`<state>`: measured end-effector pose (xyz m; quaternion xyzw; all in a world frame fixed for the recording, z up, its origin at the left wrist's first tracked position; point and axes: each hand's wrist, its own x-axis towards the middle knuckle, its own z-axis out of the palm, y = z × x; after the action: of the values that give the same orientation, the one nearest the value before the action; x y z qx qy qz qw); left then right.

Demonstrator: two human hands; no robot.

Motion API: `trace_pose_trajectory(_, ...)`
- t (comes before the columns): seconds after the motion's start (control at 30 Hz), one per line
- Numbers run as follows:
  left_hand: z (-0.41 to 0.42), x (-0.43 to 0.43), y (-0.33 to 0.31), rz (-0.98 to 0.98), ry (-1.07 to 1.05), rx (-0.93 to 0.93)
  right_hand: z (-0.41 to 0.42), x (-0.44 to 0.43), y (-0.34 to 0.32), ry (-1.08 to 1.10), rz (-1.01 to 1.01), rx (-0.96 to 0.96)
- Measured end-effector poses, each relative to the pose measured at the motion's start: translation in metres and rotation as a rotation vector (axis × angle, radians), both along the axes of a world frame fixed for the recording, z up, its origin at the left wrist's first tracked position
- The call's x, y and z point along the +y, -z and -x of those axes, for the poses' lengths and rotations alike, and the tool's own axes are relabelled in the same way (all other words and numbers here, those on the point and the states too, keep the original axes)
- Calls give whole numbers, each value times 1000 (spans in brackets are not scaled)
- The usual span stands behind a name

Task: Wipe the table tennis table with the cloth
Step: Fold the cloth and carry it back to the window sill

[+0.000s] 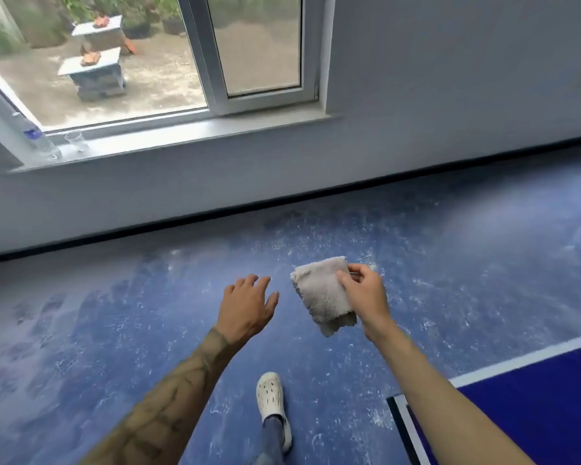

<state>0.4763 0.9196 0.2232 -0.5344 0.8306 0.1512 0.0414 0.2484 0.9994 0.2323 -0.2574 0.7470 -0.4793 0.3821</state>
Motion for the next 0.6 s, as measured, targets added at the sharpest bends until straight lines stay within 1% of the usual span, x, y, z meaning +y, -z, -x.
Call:
trace_pose_trajectory(0.13,15,-112,0,-58,-35,-20,24,-104,-1,35,-16,-25)
trace_pose_trajectory(0.3,49,-238,-14,-95,-42,-68,65,-224,-14,72,-10,-26)
trace_pose_trajectory(0.43,92,-334,-16,-96,-40,-116,115,-319,-17,76,-1,-32)
trace_pose_trajectory(0.6,158,-443,-7,-98,-101,-129,191,-449,-4,65,10,-47)
